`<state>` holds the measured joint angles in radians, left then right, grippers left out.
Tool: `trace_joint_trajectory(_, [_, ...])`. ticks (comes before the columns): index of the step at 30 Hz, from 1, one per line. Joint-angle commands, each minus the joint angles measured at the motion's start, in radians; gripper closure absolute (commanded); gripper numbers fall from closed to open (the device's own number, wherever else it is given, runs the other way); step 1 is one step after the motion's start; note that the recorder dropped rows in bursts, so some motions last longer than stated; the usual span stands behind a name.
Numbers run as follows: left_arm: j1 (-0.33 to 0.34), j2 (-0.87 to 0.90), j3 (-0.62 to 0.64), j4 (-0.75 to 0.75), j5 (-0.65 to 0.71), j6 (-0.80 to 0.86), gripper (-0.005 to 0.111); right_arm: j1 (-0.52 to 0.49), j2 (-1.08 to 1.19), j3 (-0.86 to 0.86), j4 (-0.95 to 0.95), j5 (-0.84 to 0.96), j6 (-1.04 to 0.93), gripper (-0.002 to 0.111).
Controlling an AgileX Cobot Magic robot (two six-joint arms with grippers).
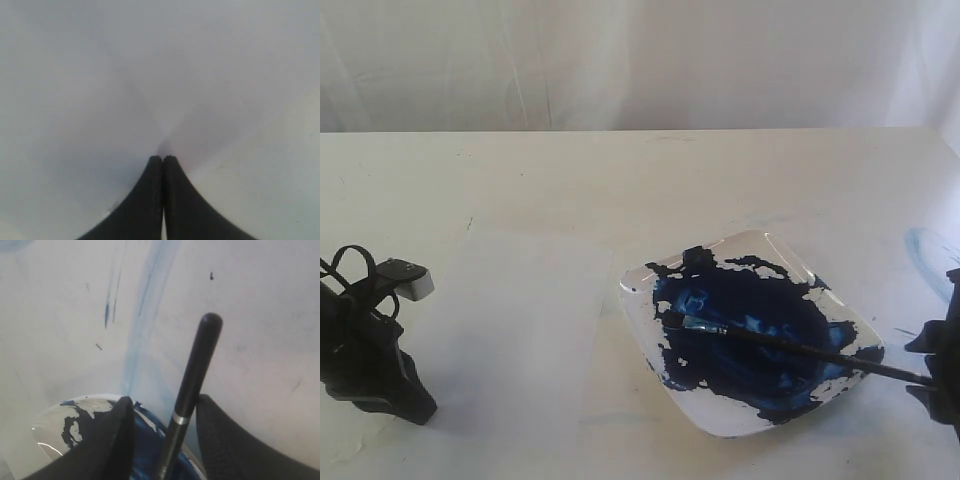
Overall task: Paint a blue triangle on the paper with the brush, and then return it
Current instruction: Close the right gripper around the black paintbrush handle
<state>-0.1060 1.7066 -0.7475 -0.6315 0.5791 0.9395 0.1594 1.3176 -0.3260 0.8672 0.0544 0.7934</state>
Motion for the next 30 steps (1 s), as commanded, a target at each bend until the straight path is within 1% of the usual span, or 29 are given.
trace_joint_trajectory(1, [0.004,-0.002,0.007,-0.003,0.015,0.003,0.107,0.002,0.001,-0.003,-0.01,-0.013,-0.001,0.07])
trace_joint_trajectory(7, [0.004,-0.002,0.007,-0.003,0.015,0.003,0.107,0.002,0.046,-0.007,-0.008,-0.022,-0.008,0.072])
trace_joint_trajectory(11, [0.004,-0.002,0.007,-0.003,0.015,0.003,0.107,0.002,0.073,-0.037,-0.01,0.011,-0.008,0.072])
trace_joint_trajectory(20, [0.004,-0.002,0.007,-0.003,0.015,0.003,0.107,0.002,0.079,-0.074,-0.008,0.021,-0.01,0.072])
trace_joint_trajectory(30, [0.004,-0.002,0.007,-0.003,0.015,0.003,0.107,0.002,0.138,-0.084,-0.008,0.057,-0.011,0.072])
